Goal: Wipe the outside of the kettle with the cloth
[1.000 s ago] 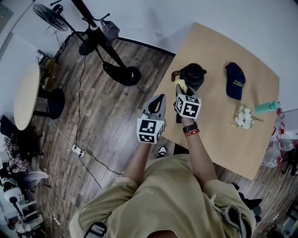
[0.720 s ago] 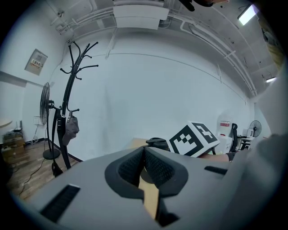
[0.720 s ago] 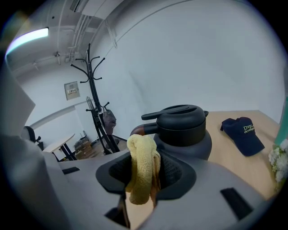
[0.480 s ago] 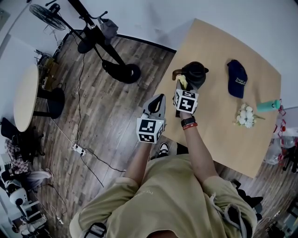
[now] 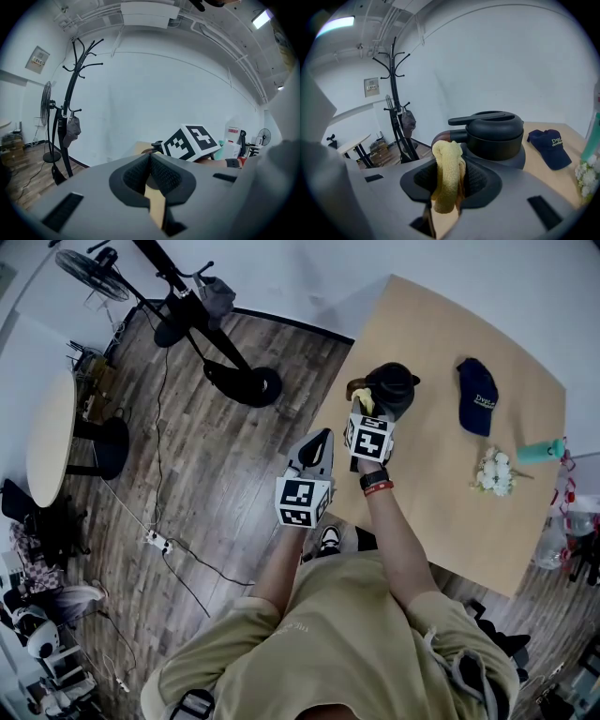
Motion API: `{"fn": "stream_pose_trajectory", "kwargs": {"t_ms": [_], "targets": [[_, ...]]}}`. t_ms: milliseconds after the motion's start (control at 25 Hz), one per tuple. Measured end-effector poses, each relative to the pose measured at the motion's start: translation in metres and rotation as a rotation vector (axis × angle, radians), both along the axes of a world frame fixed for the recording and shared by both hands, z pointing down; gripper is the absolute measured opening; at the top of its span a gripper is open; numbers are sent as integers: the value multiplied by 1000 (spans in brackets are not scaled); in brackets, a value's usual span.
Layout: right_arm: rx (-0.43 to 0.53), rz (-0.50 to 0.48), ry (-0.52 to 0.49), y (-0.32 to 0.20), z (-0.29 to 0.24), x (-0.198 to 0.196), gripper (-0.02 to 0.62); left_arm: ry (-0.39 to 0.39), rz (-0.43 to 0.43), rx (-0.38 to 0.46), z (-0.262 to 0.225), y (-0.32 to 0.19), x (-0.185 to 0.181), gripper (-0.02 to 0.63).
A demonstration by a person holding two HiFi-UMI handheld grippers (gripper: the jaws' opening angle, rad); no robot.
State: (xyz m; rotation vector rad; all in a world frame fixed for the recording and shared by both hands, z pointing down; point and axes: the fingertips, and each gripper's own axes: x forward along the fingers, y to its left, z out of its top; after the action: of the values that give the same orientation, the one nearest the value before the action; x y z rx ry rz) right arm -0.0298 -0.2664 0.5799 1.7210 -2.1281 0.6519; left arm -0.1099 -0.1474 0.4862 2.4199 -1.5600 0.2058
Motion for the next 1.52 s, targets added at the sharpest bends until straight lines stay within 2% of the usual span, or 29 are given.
{"fn": "stream_pose_trajectory", "kwargs": {"t_ms": [800,1520], "targets": [[-17,-21,-4,20,2,18,129,-17,26,-8,3,-3,11,21],[20,26,11,47,-6,69,129,-27,89,-9,6,6,46,21]]}}
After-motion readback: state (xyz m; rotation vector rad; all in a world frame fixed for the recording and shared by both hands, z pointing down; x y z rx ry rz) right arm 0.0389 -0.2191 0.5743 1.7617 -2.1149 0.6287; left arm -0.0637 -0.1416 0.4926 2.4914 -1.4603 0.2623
